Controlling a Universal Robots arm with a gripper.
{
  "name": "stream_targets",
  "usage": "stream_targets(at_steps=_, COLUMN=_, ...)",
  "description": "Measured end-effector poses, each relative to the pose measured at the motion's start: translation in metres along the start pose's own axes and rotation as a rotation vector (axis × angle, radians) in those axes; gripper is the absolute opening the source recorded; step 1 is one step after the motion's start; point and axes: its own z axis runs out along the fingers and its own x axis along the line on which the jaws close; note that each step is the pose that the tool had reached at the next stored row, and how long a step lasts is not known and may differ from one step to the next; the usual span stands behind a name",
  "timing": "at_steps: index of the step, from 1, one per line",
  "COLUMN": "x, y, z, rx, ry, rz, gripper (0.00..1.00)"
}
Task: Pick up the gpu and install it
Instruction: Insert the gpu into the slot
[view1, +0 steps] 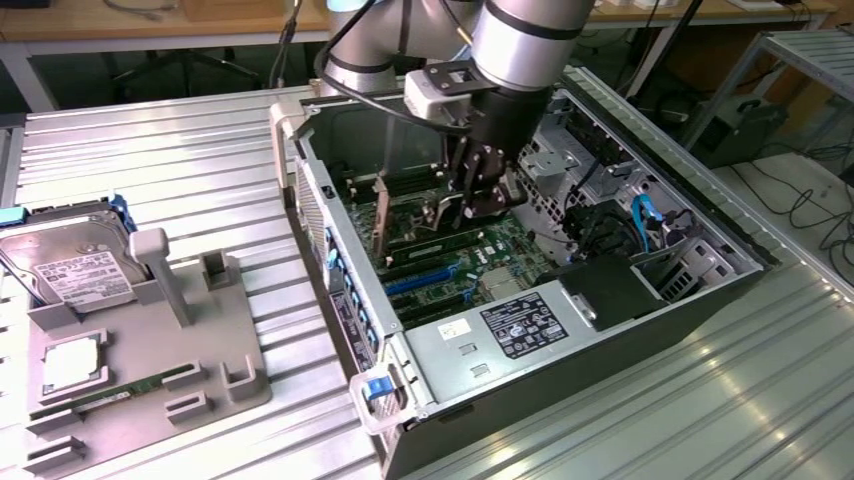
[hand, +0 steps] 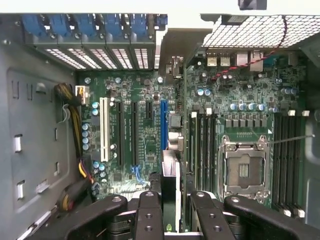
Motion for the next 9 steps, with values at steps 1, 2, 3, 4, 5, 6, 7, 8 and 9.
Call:
stream_targets(at_steps=1, x=0.0, y=0.0008, z=0.0019, rx=0.0, ry=-0.0001, rz=0.0, gripper=0.27)
stream_targets(at_steps=2, x=0.0, y=0.001, z=0.0036, rx=0.0, ry=0.0, rz=0.0, gripper=0.27)
stream_targets(at_steps=3, x=0.0, y=0.0009, z=0.0058, rx=0.0, ry=-0.0001, rz=0.0, gripper=0.27)
stream_targets(at_steps=4, x=0.002, y=0.001, z=0.0075, rx=-0.0001, ry=0.0001, rz=0.0, gripper=0.27)
stream_targets(at_steps=5, x=0.004, y=0.0009, z=0.0093, rx=-0.0001, ry=0.0002, rz=-0.001, gripper=0.27)
stream_targets(at_steps=6, x=0.006, y=0.0009, z=0.0107, rx=-0.0001, ry=0.0001, rz=-0.001, gripper=0.27)
stream_targets(at_steps=7, x=0.006, y=0.0009, z=0.0123, rx=0.0002, ry=-0.0002, rz=-0.002, gripper=0.27)
stream_targets(at_steps=8, x=0.007, y=0.0011, z=0.0137, rx=0.0009, ry=-0.0001, rz=-0.002, gripper=0.27)
stream_targets(at_steps=9, x=0.007, y=0.0017, z=0.0149, rx=0.0022, ry=0.0, rz=-0.003, gripper=0.27)
